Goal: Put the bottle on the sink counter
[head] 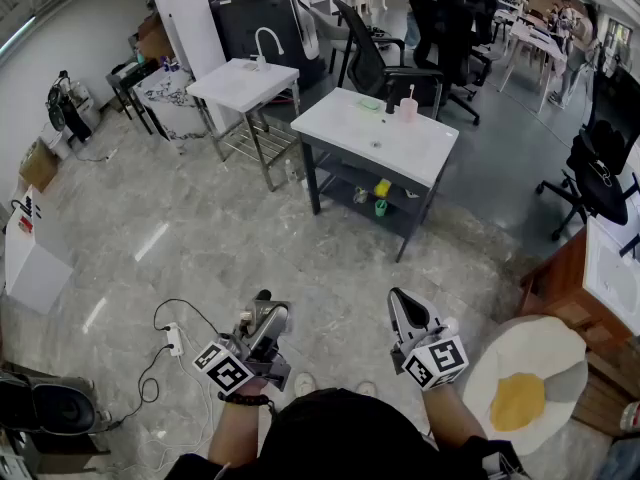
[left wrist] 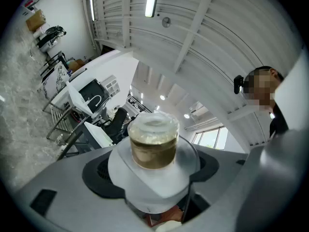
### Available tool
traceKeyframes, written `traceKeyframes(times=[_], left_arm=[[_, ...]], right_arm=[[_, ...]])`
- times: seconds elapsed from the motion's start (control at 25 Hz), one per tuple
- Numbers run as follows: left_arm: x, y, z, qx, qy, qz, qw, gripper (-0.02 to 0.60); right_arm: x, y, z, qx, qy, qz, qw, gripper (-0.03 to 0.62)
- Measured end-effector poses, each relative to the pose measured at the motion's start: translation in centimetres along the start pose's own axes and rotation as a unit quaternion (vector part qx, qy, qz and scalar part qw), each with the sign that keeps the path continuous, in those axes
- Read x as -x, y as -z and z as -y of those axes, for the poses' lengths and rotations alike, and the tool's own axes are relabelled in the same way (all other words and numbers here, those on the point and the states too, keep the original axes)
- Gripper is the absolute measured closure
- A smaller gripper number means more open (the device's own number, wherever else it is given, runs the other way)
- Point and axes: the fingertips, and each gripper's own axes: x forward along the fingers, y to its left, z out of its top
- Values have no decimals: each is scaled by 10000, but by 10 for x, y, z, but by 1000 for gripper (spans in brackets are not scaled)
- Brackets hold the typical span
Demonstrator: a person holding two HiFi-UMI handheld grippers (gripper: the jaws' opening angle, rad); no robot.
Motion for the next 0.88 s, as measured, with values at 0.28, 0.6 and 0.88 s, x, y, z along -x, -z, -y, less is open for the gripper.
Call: traceKeyframes(times=[0.28,0.6,0.88], left_arm=[[-16,8,10,-77,58,43,9999,227],[-38,25,15,-608,-259,-120,9977,227],[-56,46,10,-850,-395,-263,9952,227]], right_arm=[[6,-9,12,143,-105,70,9998,565],[26,-13,34,88,-51,148,9998,563],[29,5,50,119,-5,0,9999,563]])
